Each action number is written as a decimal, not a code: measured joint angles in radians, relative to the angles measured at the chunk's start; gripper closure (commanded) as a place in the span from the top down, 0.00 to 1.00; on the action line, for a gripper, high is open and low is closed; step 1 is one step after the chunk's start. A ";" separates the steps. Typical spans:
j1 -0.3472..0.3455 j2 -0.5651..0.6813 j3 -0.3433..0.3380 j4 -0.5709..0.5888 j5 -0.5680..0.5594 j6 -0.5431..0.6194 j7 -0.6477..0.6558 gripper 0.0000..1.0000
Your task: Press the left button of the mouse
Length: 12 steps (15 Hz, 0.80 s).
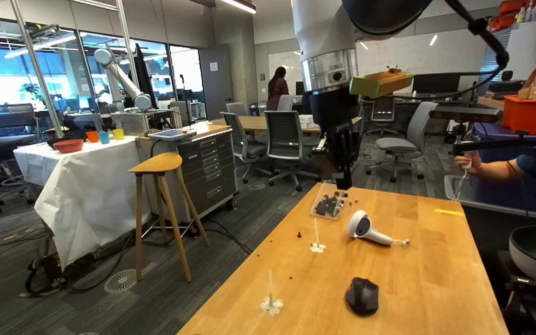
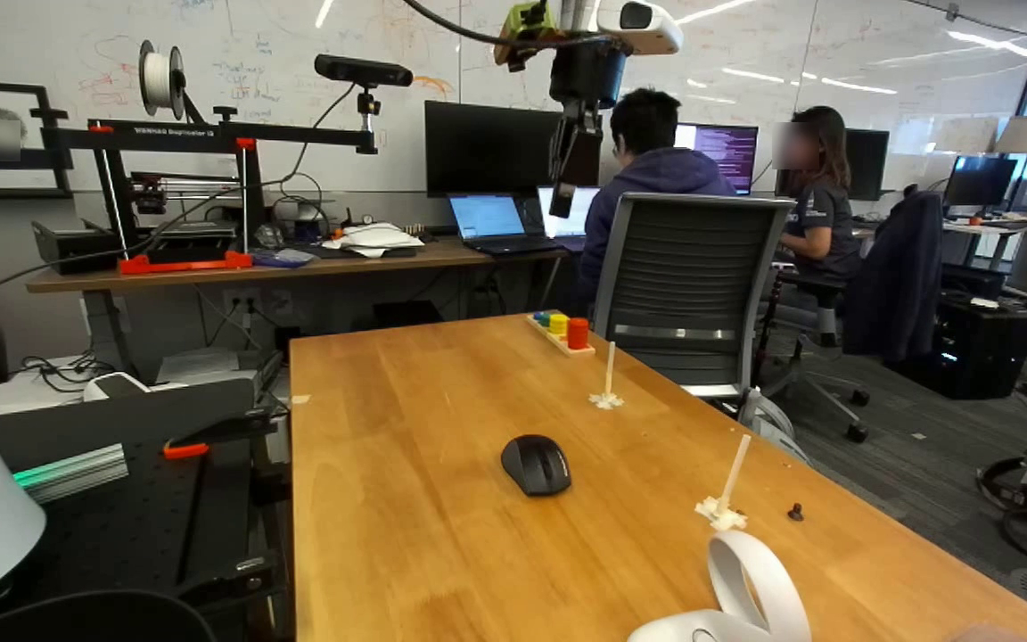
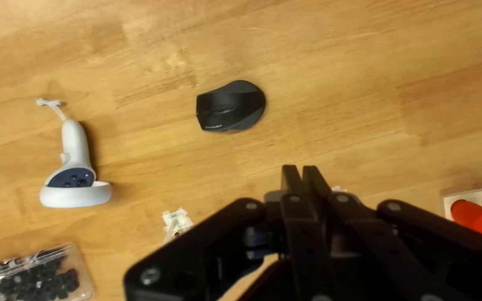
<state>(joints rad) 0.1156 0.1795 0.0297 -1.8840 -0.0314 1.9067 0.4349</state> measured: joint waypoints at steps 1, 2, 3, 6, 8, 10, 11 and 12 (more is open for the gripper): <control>0.000 -0.006 0.001 0.006 -0.015 -0.006 0.000 0.50; 0.001 -0.012 0.002 0.012 -0.028 -0.012 0.000 0.57; 0.002 -0.018 0.003 0.017 -0.036 -0.016 0.000 0.66; 0.002 -0.033 0.008 0.029 -0.043 -0.018 -0.001 0.88; 0.002 -0.041 0.012 0.034 -0.043 -0.018 -0.002 0.99; 0.002 -0.046 0.015 0.036 -0.043 -0.018 -0.002 1.00; 0.002 -0.047 0.016 0.036 -0.043 -0.018 -0.002 1.00; 0.002 -0.048 0.017 0.036 -0.043 -0.018 -0.003 1.00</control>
<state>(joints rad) 0.1181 0.1318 0.0466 -1.8476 -0.0746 1.8884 0.4320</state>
